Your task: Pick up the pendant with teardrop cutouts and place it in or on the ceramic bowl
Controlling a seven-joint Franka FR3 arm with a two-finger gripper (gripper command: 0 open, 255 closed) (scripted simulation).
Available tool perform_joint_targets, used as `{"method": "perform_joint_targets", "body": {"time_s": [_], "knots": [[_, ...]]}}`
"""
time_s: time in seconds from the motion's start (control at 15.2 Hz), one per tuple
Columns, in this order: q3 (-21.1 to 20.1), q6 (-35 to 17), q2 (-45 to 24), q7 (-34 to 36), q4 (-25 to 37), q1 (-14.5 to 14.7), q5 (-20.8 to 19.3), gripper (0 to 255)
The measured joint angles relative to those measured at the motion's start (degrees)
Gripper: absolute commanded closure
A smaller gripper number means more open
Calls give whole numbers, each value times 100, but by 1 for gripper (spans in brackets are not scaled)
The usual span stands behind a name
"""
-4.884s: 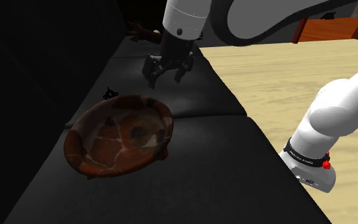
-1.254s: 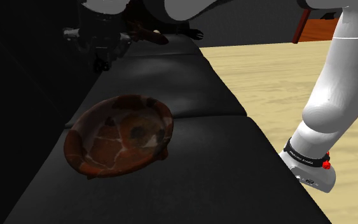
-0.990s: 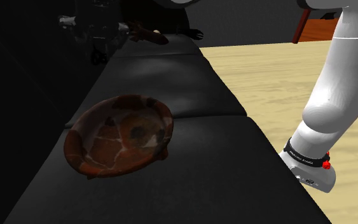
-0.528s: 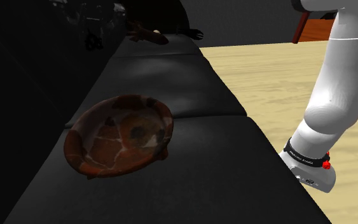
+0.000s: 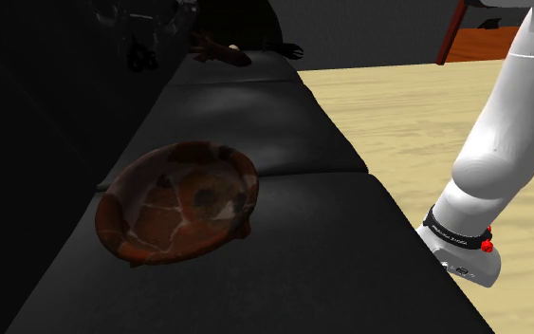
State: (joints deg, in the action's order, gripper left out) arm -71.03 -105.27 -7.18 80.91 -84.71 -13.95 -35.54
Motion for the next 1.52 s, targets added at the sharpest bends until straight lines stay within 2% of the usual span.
{"method": "perform_joint_targets", "body": {"time_s": [0.07,0.13,0.26,0.53,0.66,0.73,0.86,1.52], "knots": [[-82,-62,272,-18,-146,-157,255,255],[-125,-49,391,16,-186,-164,365,255],[-123,-160,978,-85,-422,-331,939,255],[-103,-43,1531,63,-568,-127,1434,255],[-8,47,1815,110,-614,47,1686,255],[201,-14,2031,88,-773,225,1876,255],[319,-138,2177,131,-983,356,1998,255],[501,-856,2415,331,-1872,569,2132,255]]}}
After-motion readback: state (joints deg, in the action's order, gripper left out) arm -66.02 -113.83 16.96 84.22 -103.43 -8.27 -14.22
